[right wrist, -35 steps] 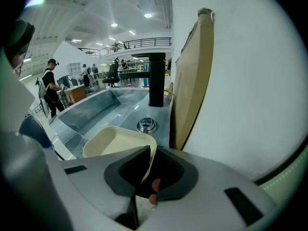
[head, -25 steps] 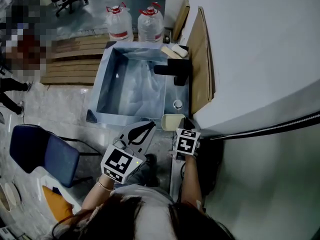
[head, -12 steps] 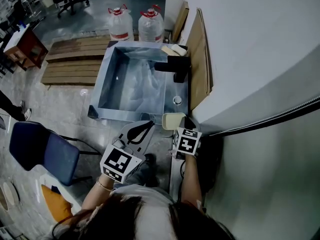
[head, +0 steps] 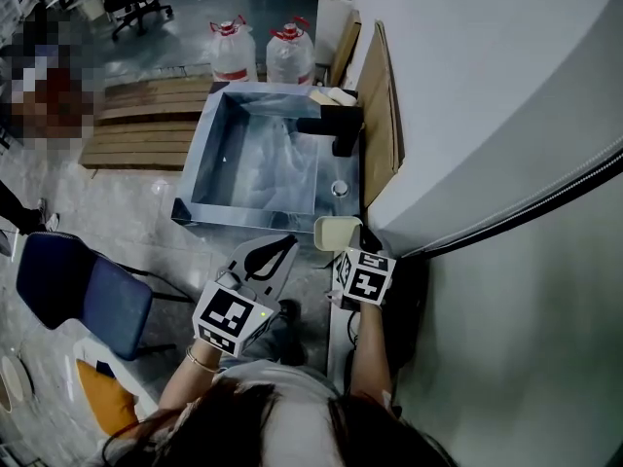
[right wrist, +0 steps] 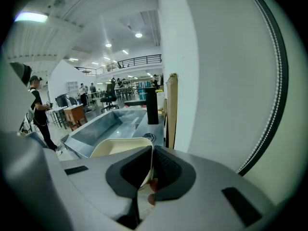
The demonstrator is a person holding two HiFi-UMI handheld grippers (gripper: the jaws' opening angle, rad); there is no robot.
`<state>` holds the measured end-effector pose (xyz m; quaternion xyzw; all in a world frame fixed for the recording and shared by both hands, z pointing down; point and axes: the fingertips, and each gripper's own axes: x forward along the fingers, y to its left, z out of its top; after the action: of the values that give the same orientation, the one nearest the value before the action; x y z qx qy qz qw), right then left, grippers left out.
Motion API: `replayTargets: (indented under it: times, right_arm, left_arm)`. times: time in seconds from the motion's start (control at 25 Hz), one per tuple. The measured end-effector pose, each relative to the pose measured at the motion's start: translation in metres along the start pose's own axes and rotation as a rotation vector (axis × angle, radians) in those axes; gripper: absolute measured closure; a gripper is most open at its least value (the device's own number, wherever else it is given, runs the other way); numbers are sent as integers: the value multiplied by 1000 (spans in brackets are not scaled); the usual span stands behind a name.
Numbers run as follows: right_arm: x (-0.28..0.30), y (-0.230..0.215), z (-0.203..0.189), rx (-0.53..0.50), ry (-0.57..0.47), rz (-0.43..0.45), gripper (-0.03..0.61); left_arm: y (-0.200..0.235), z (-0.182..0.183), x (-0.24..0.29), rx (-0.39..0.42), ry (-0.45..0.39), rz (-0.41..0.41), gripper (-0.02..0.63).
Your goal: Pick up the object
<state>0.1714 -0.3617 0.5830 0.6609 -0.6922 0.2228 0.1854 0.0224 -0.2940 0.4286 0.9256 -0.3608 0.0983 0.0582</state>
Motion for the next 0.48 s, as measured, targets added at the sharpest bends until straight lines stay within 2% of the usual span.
replayTargets:
  times: [0.48]
  right_arm:
    - [-53,7,9,12,-77,14,545]
  left_arm:
    - [-29,9,-36,19,-41,15,604]
